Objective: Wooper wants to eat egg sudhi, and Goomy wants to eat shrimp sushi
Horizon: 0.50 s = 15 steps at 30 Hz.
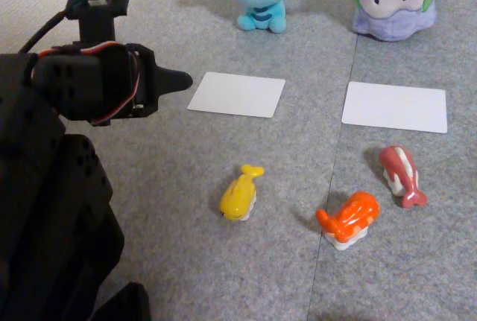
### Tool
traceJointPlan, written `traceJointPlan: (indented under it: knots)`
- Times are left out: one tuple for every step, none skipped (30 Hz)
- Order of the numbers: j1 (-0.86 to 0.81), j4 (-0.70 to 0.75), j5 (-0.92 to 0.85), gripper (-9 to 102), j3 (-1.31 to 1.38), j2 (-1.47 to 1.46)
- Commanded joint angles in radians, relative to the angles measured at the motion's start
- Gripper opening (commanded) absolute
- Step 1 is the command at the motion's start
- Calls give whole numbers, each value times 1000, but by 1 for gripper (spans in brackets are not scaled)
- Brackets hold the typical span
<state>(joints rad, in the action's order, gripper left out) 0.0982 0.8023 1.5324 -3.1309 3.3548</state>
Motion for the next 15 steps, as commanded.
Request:
traceJointPlan:
  knots:
    - [-17, -8, -9, 28, 21, 11]
    - [-17, 2, -9, 28, 32, 9]
    - [-17, 15, -9, 28, 48, 9]
    - [-15, 29, -9, 28, 67, 9]
    - [-14, 44, -9, 28, 91, 9]
    - [-14, 61, -8, 28, 117, 9]
    - [-14, 74, -6, 28, 144, 8]
    - [-14, 86, -8, 28, 175, -3]
    - [-17, 100, -9, 28, 209, -5]
    - [-17, 120, -9, 28, 242, -6]
    - [-17, 144, -11, 28, 281, -6]
    - [-17, 172, -12, 28, 319, -6]
    - [-17, 199, -17, 28, 359, -8]
    - [-17, 230, -31, 28, 397, -9]
    - [-17, 259, -48, 28, 436, -9]
